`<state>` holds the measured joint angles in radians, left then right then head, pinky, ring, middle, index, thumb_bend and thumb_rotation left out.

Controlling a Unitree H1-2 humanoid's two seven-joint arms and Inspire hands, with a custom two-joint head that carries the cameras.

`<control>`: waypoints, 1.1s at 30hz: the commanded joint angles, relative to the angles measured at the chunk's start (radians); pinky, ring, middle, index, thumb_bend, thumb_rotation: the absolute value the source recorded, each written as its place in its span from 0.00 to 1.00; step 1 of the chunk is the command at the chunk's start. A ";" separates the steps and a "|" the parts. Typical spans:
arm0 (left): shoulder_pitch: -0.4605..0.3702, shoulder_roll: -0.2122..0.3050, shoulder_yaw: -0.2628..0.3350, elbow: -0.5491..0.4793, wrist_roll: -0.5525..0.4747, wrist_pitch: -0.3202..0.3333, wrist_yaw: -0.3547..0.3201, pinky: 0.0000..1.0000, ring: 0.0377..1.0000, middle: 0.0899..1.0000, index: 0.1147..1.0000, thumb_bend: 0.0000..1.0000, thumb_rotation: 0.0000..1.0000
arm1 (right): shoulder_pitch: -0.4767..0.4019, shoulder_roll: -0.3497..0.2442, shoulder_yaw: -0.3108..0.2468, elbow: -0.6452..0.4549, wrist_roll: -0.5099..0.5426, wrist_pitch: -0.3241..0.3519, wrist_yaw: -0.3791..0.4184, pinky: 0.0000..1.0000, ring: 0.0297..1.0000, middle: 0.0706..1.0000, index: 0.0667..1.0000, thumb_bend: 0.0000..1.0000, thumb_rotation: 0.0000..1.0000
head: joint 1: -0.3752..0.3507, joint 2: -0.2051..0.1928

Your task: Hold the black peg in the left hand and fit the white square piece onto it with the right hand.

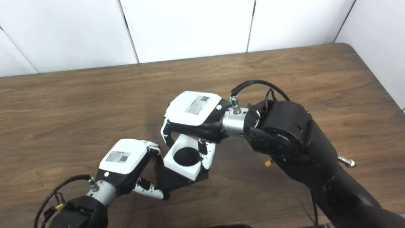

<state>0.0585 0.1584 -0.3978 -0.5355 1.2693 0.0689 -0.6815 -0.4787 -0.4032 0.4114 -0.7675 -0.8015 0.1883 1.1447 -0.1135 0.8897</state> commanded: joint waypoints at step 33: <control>0.018 -0.003 -0.015 -0.019 0.011 -0.016 -0.033 0.77 0.80 0.75 0.43 0.51 0.06 | -0.024 0.008 -0.021 0.059 -0.048 -0.071 -0.041 0.96 0.86 0.72 0.45 0.52 0.13 | -0.005 0.007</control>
<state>0.0624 0.1529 -0.3988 -0.5391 1.2824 0.0677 -0.6850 -0.4774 -0.3820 0.4096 -0.6981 -0.8425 0.1384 1.1303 -0.1181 0.8958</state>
